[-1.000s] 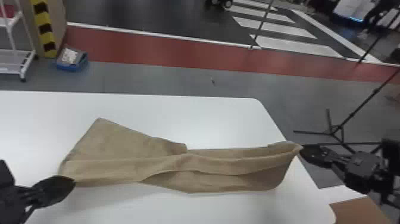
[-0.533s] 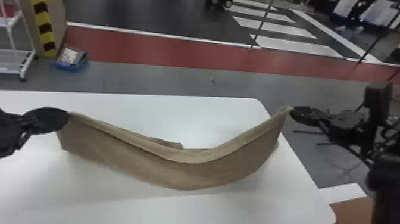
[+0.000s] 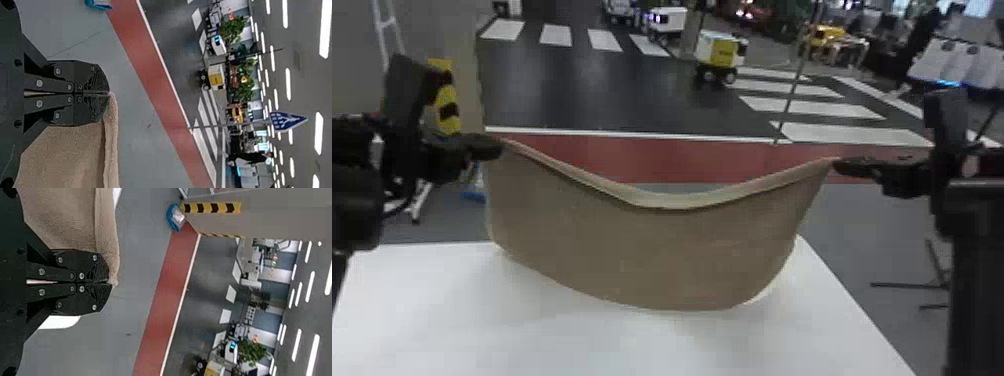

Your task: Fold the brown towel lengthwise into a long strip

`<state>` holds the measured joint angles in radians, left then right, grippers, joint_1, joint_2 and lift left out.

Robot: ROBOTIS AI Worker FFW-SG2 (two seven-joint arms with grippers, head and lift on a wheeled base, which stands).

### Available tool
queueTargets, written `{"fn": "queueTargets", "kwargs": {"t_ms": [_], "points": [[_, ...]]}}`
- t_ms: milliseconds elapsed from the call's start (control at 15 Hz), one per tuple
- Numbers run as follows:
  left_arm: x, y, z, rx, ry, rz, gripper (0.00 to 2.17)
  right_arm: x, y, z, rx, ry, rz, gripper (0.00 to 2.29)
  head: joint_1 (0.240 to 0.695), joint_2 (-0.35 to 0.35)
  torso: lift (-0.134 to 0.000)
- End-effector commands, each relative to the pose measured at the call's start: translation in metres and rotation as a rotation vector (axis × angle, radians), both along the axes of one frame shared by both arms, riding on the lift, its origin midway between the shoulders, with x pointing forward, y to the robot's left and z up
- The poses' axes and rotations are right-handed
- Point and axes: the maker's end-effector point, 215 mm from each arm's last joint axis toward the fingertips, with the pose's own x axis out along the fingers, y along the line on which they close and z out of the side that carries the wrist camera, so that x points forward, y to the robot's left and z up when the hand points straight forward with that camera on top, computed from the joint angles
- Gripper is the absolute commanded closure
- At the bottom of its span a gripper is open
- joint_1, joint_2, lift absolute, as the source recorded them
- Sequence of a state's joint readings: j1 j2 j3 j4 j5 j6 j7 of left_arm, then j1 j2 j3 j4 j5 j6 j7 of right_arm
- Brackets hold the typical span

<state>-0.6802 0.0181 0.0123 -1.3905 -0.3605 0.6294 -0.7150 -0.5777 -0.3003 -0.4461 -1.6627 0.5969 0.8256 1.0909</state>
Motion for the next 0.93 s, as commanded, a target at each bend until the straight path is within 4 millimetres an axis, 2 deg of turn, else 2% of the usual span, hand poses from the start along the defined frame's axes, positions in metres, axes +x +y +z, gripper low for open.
{"fn": "queueTargets", "kwargs": {"t_ms": [0,67,133,200,267,333,400,533,600,733,800,867], "points": [[0.001,0.014,0.052,-0.054,-0.057,0.021,2.13,-0.001,-0.013,0.035,0.066,-0.049,-0.025,2.05,0.419,-0.261,-0.115],[-0.012,0.021,0.062,-0.087,-0.064,0.018,2.13,-0.017,-0.02,0.049,0.104,-0.086,-0.024,2.05,0.395,-0.259,-0.115],[-0.031,0.035,0.061,-0.107,-0.079,0.018,2.14,-0.04,-0.03,0.038,0.131,-0.087,-0.035,2.05,0.357,-0.26,-0.115],[-0.047,0.048,0.05,-0.108,-0.082,0.026,2.14,-0.064,-0.033,0.02,0.135,-0.074,-0.026,2.05,0.345,-0.264,-0.115],[-0.068,0.064,0.025,-0.087,-0.068,0.031,2.14,-0.092,-0.03,-0.007,0.128,-0.051,-0.006,2.05,0.346,-0.268,-0.115],[-0.088,0.07,0.003,-0.066,-0.074,0.021,2.14,-0.121,-0.03,-0.034,0.101,-0.019,0.008,2.05,0.358,-0.271,-0.115],[-0.113,0.076,-0.027,-0.028,-0.086,0.008,2.14,-0.149,-0.017,-0.055,0.049,-0.01,0.053,2.05,0.419,-0.272,-0.115],[-0.166,0.082,-0.07,0.059,-0.148,-0.025,2.14,-0.195,0.016,-0.104,-0.051,-0.012,0.16,2.05,0.506,-0.268,-0.115],[-0.188,0.082,-0.089,0.094,-0.169,-0.048,2.14,-0.213,0.028,-0.126,-0.082,0.015,0.198,2.05,0.547,-0.264,-0.115],[-0.249,0.096,-0.141,0.175,-0.171,-0.092,2.14,-0.244,0.059,-0.173,-0.122,0.081,0.309,2.05,0.646,-0.257,-0.115],[-0.276,0.103,-0.158,0.203,-0.165,-0.11,2.14,-0.254,0.069,-0.187,-0.15,0.092,0.358,2.05,0.695,-0.249,-0.115],[-0.306,0.109,-0.174,0.235,-0.158,-0.143,2.14,-0.263,0.076,-0.196,-0.172,0.099,0.398,2.05,0.695,-0.242,-0.115]]}}
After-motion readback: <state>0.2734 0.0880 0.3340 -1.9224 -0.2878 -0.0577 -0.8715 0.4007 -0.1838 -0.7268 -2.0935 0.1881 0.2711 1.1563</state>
